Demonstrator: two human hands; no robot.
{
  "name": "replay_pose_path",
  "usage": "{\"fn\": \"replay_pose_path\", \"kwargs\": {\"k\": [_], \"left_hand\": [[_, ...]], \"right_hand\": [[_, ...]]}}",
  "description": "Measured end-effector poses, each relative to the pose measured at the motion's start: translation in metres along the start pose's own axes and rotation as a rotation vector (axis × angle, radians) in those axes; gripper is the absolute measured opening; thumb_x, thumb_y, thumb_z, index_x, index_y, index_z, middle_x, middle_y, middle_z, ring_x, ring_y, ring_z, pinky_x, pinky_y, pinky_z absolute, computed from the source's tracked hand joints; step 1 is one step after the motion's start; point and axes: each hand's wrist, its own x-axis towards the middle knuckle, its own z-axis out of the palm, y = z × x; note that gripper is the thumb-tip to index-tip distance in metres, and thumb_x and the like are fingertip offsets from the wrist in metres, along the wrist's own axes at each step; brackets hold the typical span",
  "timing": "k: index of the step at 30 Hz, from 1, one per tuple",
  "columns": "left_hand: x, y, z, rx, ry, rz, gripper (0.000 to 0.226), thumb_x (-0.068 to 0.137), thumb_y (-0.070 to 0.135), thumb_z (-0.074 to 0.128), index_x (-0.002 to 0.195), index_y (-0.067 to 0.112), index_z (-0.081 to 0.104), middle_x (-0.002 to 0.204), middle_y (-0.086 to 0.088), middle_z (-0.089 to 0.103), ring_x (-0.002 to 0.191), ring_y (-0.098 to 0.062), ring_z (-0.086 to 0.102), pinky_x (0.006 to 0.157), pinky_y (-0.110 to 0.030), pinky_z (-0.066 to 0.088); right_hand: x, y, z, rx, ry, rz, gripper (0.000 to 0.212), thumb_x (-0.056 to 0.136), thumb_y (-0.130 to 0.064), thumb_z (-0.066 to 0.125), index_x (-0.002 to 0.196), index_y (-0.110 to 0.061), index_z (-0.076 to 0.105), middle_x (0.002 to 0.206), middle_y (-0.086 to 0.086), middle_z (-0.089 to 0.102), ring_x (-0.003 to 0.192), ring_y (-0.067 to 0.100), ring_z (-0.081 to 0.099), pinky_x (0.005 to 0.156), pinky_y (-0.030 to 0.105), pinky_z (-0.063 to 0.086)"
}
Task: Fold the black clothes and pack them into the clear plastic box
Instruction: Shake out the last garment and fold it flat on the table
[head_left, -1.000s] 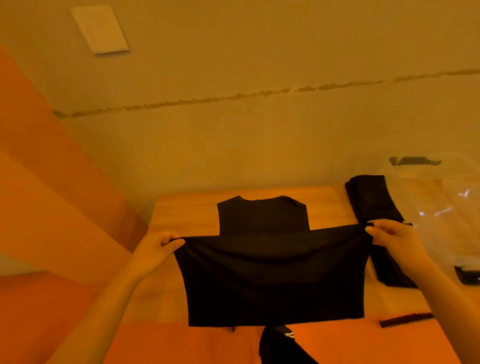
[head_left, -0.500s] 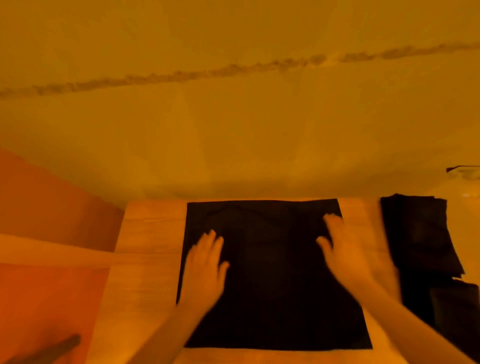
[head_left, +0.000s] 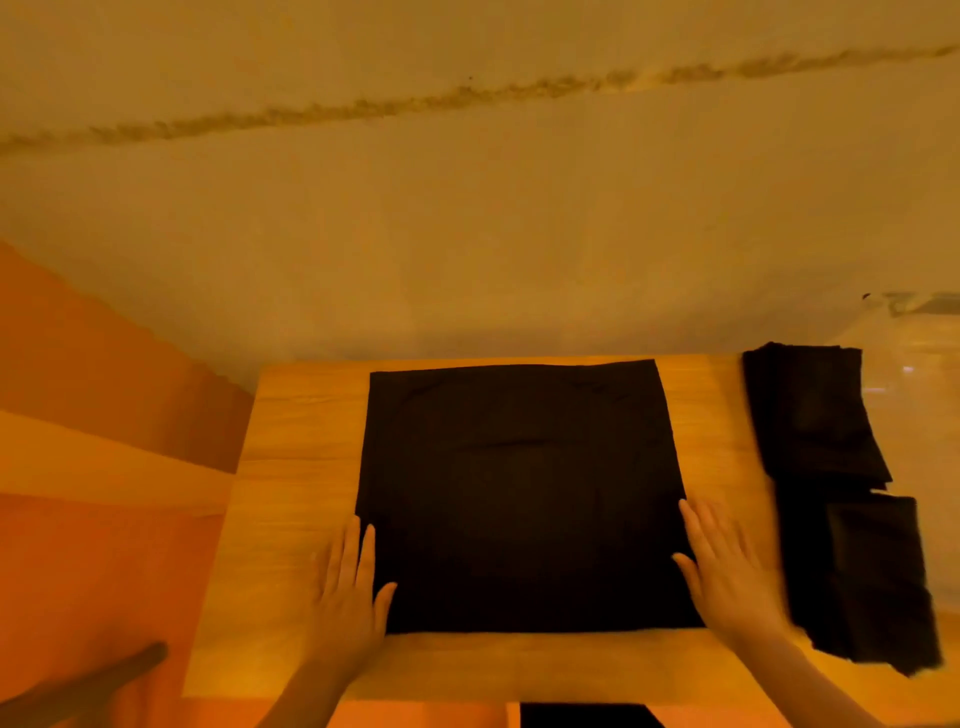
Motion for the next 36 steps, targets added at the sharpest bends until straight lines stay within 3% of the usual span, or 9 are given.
{"fn": "replay_pose_path", "kwargs": {"k": [4, 7, 12, 15, 17, 20, 23, 28, 36], "left_hand": [[-0.022, 0.004, 0.007, 0.032, -0.082, 0.199, 0.064, 0.095, 0.052, 0.003, 0.149, 0.018, -0.001, 0.157, 0.002, -0.007, 0.145, -0.016, -0.003, 0.115, -0.033, -0.003], [-0.045, -0.007, 0.015, 0.051, -0.135, 0.217, 0.064, 0.095, 0.051, 0.001, 0.149, 0.018, 0.01, 0.157, 0.004, -0.006, 0.145, -0.013, -0.004, 0.114, -0.031, -0.002], [-0.059, -0.027, 0.016, 0.047, -0.009, 0.26, 0.054, 0.1, 0.042, 0.009, 0.126, 0.013, 0.047, 0.134, -0.002, 0.05, 0.144, -0.007, 0.006, 0.107, -0.029, 0.022], [-0.054, -0.031, 0.014, 0.025, 0.074, 0.285, 0.041, 0.1, 0.033, 0.033, 0.105, 0.014, 0.069, 0.114, -0.004, 0.067, 0.124, -0.01, 0.042, 0.086, -0.027, 0.046], [-0.049, -0.029, 0.008, 0.048, 0.143, 0.342, 0.027, 0.065, 0.014, 0.082, 0.091, 0.012, 0.075, 0.102, -0.004, 0.072, 0.104, -0.015, 0.063, 0.07, -0.024, 0.055], [-0.044, -0.025, 0.0, 0.076, 0.093, 0.338, 0.055, 0.026, 0.002, 0.094, 0.077, 0.011, 0.076, 0.089, -0.004, 0.074, 0.081, -0.015, 0.071, 0.057, -0.023, 0.056], [-0.043, -0.019, -0.005, -0.003, 0.147, 0.297, 0.045, 0.032, -0.001, 0.093, 0.071, 0.012, 0.074, 0.084, -0.003, 0.074, 0.074, -0.014, 0.072, 0.052, -0.02, 0.054], [-0.04, -0.01, -0.018, -0.153, 0.13, 0.178, 0.008, 0.073, 0.002, 0.073, 0.074, 0.01, 0.071, 0.074, -0.004, 0.071, 0.061, -0.021, 0.069, 0.045, -0.023, 0.049], [-0.029, -0.006, -0.033, -0.345, 0.037, -0.091, 0.024, 0.095, 0.012, 0.049, 0.11, 0.005, 0.066, 0.105, -0.011, 0.069, 0.094, -0.026, 0.064, 0.075, -0.03, 0.047]], "right_hand": [[-0.013, -0.022, 0.014, -0.073, -0.03, -0.318, 0.06, 0.095, -0.056, 0.005, 0.149, -0.028, 0.001, 0.157, -0.008, -0.001, 0.144, 0.009, -0.005, 0.112, 0.031, 0.007], [-0.034, -0.02, 0.032, -0.153, -0.078, -0.355, 0.064, 0.093, -0.061, 0.007, 0.148, -0.028, 0.0, 0.151, -0.011, 0.019, 0.144, 0.009, -0.004, 0.112, 0.03, 0.006], [-0.055, -0.011, 0.031, -0.124, -0.157, -0.273, 0.055, 0.097, -0.051, 0.006, 0.139, -0.025, 0.03, 0.138, -0.007, 0.039, 0.143, 0.006, -0.005, 0.113, 0.026, 0.002], [-0.057, -0.003, 0.04, -0.158, 0.01, -0.306, 0.057, 0.101, -0.038, 0.005, 0.128, -0.015, 0.049, 0.132, 0.0, 0.05, 0.143, 0.012, 0.011, 0.115, 0.023, 0.0], [-0.056, 0.001, 0.044, -0.19, 0.165, -0.355, 0.038, 0.1, -0.03, 0.027, 0.121, -0.015, 0.055, 0.124, 0.005, 0.061, 0.13, 0.014, 0.039, 0.114, 0.024, 0.014], [-0.057, 0.001, 0.039, -0.115, 0.209, -0.338, 0.051, 0.055, -0.013, 0.088, 0.102, -0.015, 0.071, 0.109, 0.005, 0.069, 0.103, 0.019, 0.065, 0.086, 0.028, 0.05], [-0.06, 0.002, 0.029, -0.118, 0.216, -0.283, 0.049, 0.048, -0.011, 0.092, 0.094, -0.014, 0.073, 0.107, 0.007, 0.07, 0.096, 0.021, 0.068, 0.08, 0.031, 0.052], [-0.066, 0.004, 0.035, -0.018, 0.125, -0.259, 0.053, 0.09, -0.034, 0.057, 0.138, -0.017, 0.042, 0.146, -0.005, 0.032, 0.138, 0.015, 0.03, 0.108, 0.024, 0.012], [-0.059, -0.006, 0.03, 0.059, 0.251, -0.191, 0.033, 0.055, 0.002, 0.086, 0.084, -0.01, 0.075, 0.091, 0.008, 0.073, 0.087, 0.023, 0.071, 0.086, 0.043, 0.046]]}}
